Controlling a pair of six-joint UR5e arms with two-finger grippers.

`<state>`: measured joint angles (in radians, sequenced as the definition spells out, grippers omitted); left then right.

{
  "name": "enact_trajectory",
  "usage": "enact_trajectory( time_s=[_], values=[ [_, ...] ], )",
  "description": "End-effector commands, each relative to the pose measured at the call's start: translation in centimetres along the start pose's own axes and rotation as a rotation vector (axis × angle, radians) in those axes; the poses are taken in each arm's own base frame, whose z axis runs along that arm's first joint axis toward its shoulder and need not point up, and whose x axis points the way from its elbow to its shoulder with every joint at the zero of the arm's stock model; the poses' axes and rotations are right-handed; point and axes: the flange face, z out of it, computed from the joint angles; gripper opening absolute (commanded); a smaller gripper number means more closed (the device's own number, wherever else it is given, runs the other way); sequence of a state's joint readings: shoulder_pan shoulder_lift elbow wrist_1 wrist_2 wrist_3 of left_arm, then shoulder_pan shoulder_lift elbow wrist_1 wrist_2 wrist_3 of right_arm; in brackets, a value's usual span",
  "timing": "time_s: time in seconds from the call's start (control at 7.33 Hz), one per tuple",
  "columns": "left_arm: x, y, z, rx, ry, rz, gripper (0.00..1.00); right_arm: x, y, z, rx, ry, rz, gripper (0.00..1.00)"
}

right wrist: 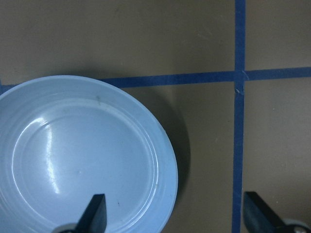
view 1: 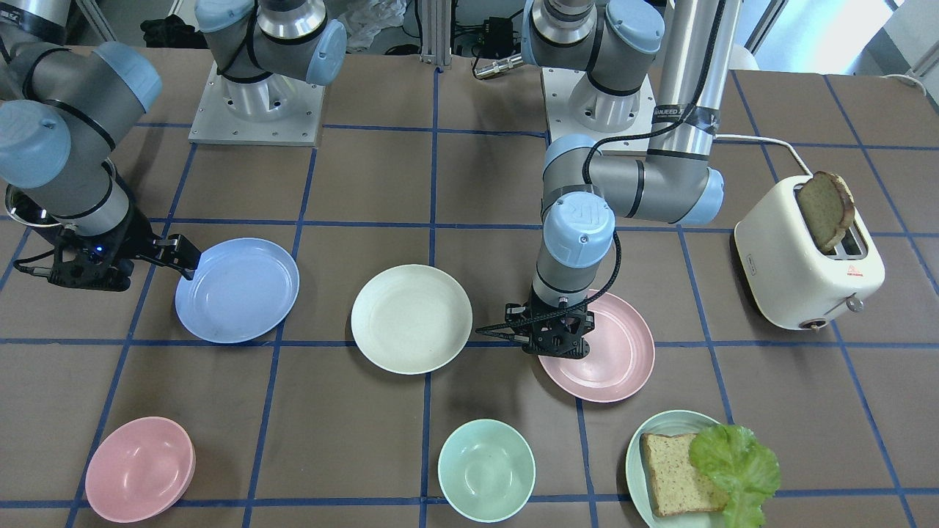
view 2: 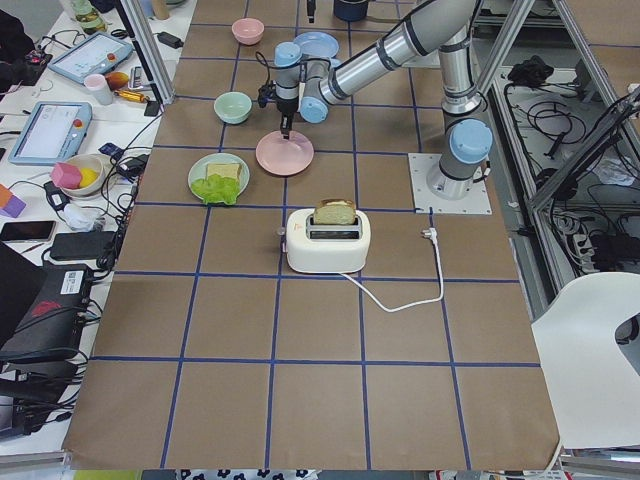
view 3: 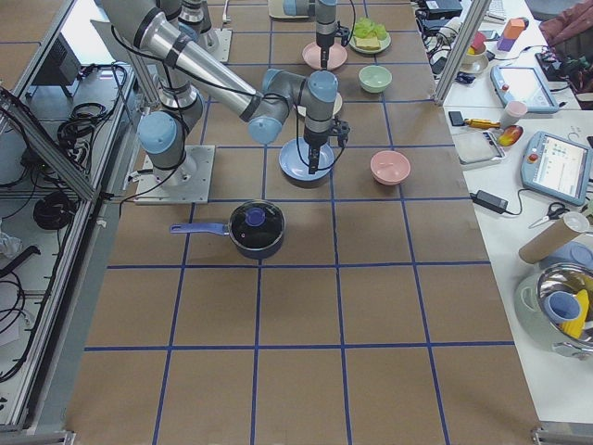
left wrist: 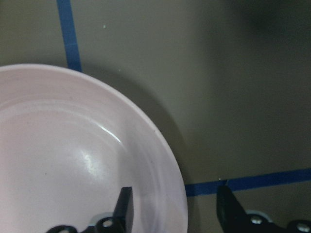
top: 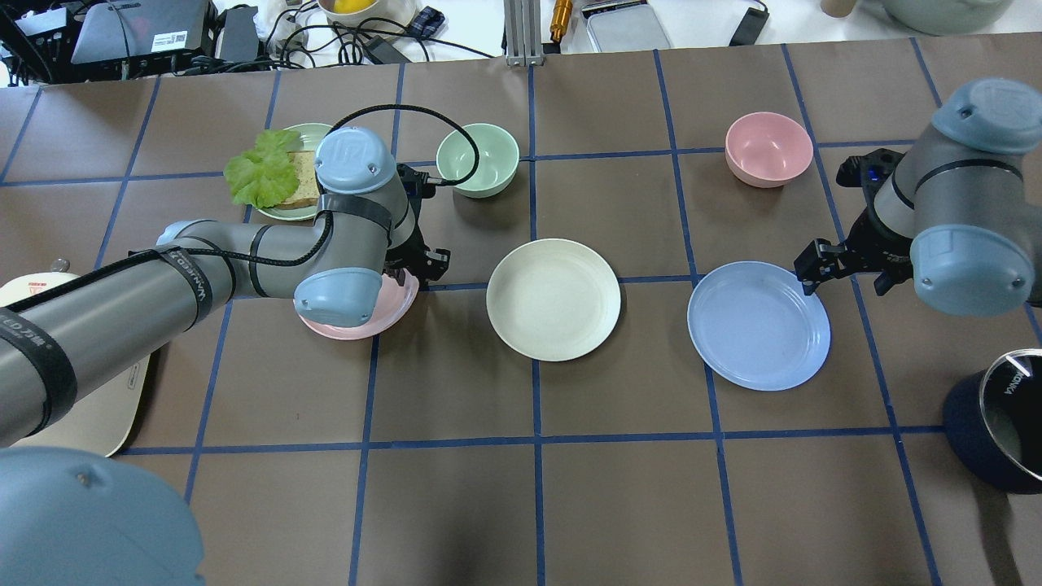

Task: Stack three plates with pink and blue
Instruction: 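Grip the pink plate rim with the left gripper and lift it toward the cream plate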

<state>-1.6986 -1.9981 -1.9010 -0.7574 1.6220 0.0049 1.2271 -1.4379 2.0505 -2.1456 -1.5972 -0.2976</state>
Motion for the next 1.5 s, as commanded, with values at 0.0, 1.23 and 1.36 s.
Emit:
enact_trajectory(
  time_s=[0.0,1.23,1.36],
  values=[
    [0.2,-0.1,-0.7,0.016,-0.013,0.004,0.00,1.0,-0.3,3.0,-0.034,-0.056,-0.048,1.00],
    [24.1,-1.5,-11.1,0.090,-0.047,-0.110,0.00,3.3,0.1,6.9,-0.079,-0.137,-0.047,0.54],
    [25.1,-1.8,-9.7,0.084,-0.036,-0.192,0.00,3.3,0.1,6.9,-0.081,-0.138,-0.044,0.40]
  ],
)
